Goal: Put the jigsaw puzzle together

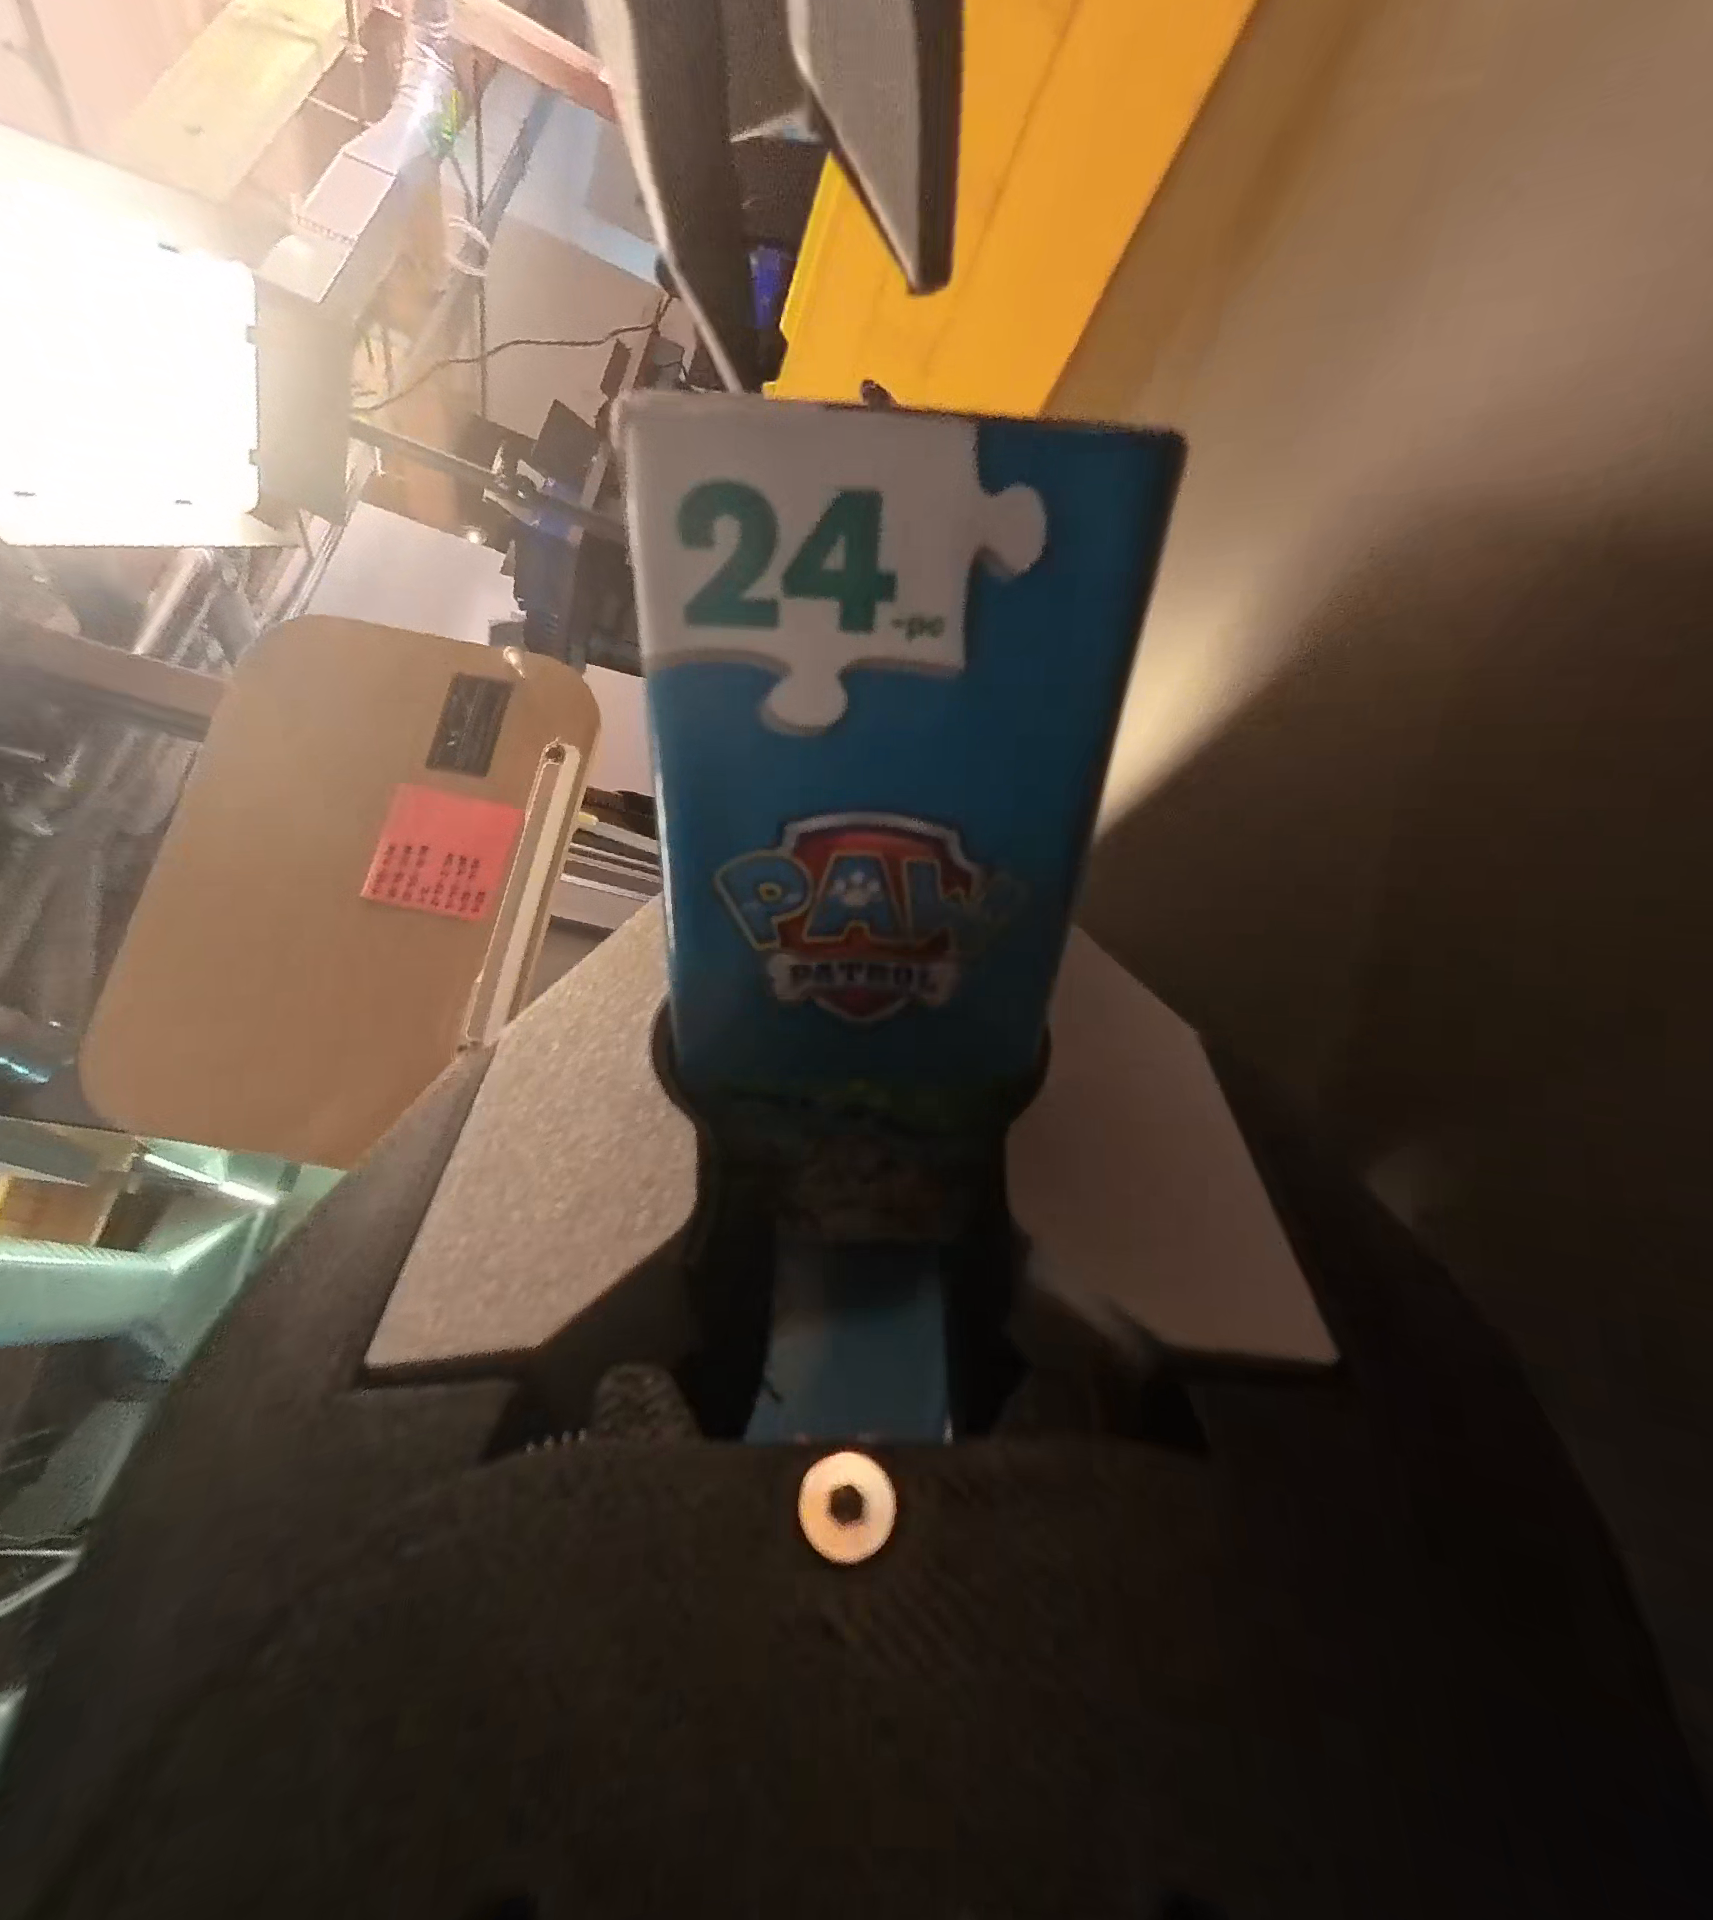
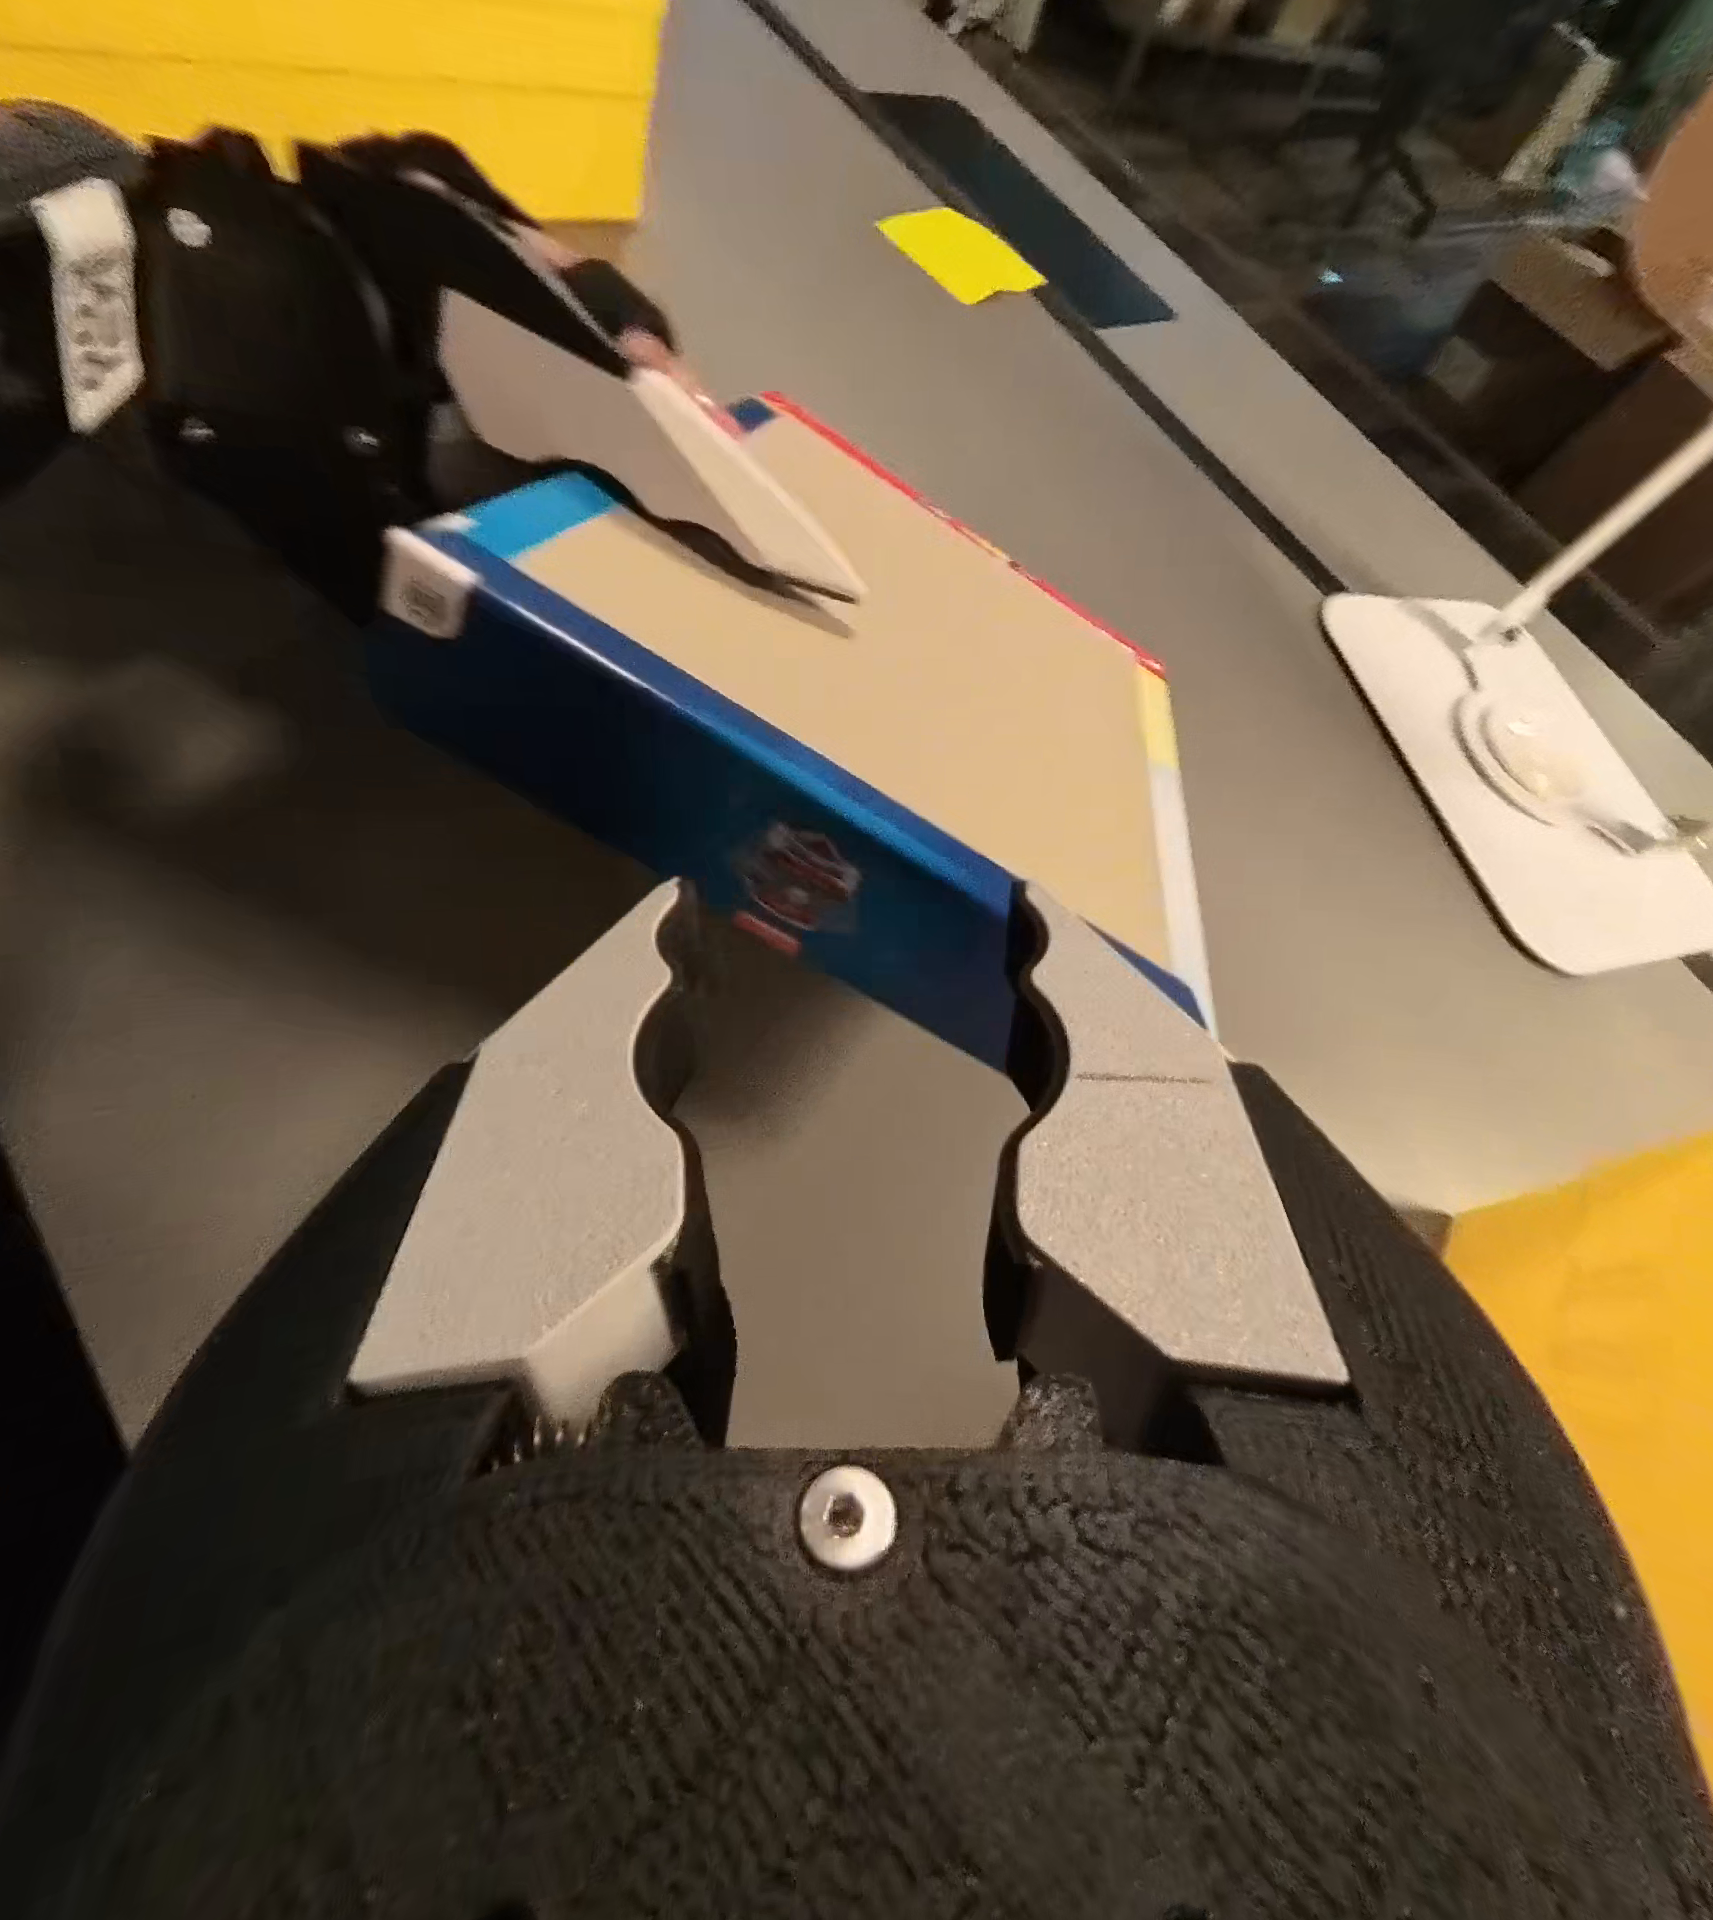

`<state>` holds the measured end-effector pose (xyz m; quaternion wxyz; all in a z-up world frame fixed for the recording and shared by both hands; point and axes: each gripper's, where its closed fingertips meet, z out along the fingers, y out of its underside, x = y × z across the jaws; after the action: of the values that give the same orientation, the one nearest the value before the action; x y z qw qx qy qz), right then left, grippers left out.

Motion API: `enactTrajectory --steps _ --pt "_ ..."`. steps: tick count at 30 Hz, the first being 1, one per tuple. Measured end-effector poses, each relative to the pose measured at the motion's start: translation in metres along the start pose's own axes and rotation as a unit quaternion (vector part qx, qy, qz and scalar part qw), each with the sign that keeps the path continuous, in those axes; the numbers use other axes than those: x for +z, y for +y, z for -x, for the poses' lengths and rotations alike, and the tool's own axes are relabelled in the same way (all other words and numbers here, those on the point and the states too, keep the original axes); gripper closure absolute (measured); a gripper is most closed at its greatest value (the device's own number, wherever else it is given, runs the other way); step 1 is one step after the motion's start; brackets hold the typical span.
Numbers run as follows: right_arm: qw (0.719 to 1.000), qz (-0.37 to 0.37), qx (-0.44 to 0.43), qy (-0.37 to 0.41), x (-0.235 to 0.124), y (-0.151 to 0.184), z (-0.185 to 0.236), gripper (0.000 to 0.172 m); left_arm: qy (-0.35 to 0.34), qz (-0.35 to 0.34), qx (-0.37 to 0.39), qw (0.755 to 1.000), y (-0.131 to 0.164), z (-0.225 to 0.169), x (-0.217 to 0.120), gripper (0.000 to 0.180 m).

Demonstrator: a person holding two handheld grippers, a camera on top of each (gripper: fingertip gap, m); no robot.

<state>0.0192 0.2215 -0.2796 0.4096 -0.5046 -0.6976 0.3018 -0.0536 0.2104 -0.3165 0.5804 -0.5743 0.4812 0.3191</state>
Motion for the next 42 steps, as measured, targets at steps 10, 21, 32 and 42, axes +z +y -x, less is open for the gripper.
enactTrajectory --steps 10,21,32,42 --pt "0.983 0.009 -0.176 -0.056 0.029 -0.019 0.071 0.109 0.010 0.007 0.038 0.999 -0.004 -0.005 0.004 0.131" --pt "0.913 0.071 -0.393 0.082 0.053 -0.008 0.058 0.122 0.024 0.021 0.042 0.999 -0.007 -0.003 0.011 0.131" --pt "0.882 0.025 -0.425 0.203 0.051 -0.042 0.043 0.128 0.027 0.015 -0.046 0.998 -0.009 0.015 0.011 0.132" --pt "0.883 0.032 -0.420 0.205 0.051 -0.038 0.045 0.126 0.028 0.020 -0.040 0.999 -0.011 0.010 0.013 0.132"
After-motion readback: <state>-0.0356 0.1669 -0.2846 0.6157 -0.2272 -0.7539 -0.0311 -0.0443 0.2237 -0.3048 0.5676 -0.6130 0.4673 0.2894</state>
